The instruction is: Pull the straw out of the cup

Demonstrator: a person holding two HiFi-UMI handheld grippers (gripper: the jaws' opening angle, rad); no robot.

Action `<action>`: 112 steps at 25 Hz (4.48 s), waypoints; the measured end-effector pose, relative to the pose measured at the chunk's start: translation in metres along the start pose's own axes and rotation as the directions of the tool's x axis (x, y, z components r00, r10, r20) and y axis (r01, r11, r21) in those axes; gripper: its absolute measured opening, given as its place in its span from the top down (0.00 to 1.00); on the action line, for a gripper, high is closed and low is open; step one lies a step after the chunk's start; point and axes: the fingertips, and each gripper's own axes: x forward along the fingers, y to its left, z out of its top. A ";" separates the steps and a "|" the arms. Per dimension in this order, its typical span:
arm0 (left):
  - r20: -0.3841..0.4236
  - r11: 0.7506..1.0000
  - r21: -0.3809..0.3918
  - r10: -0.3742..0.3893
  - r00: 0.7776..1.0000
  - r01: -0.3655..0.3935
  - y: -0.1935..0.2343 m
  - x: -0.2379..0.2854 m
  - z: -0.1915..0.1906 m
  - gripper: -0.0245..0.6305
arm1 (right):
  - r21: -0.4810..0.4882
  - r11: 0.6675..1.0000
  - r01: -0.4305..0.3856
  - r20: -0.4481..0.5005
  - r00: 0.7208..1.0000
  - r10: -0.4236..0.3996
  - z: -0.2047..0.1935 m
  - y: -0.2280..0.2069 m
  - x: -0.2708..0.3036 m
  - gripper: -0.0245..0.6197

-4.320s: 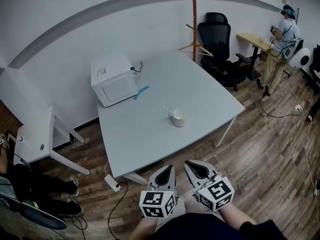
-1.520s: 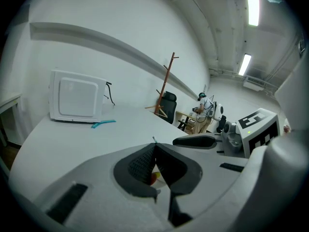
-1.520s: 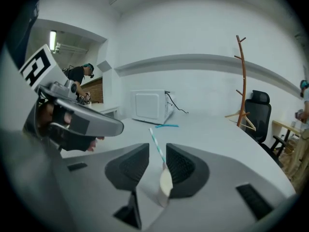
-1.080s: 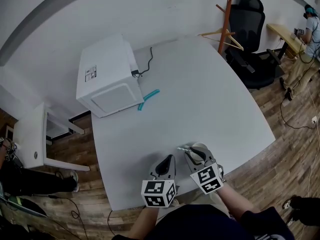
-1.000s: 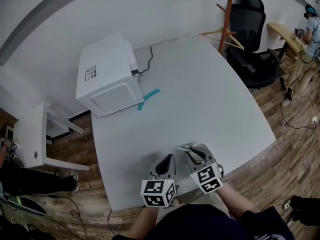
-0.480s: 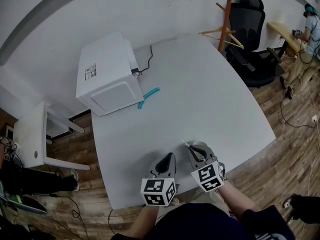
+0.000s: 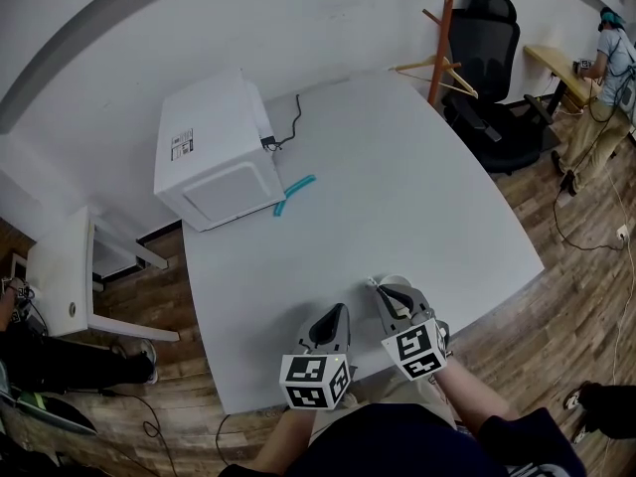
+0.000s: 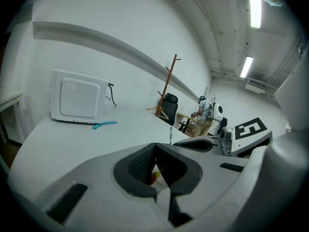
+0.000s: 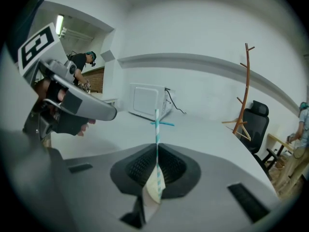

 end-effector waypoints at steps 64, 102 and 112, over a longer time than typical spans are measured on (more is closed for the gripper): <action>-0.010 1.000 0.015 0.008 1.000 -0.008 -0.014 -0.042 -0.013 0.94 | 0.030 0.999 0.026 -0.066 0.998 -0.024 -0.036 0.026 -0.028 0.74; 0.016 0.997 0.045 -0.063 0.998 0.063 -0.026 -0.066 -0.007 0.94 | 0.002 0.980 0.201 0.030 0.979 -0.201 0.004 0.014 -0.071 0.89; 0.020 0.992 0.072 -0.103 0.995 0.101 -0.037 -0.089 -0.013 0.94 | 0.028 0.965 0.261 0.103 0.959 -0.263 0.026 0.030 -0.112 0.89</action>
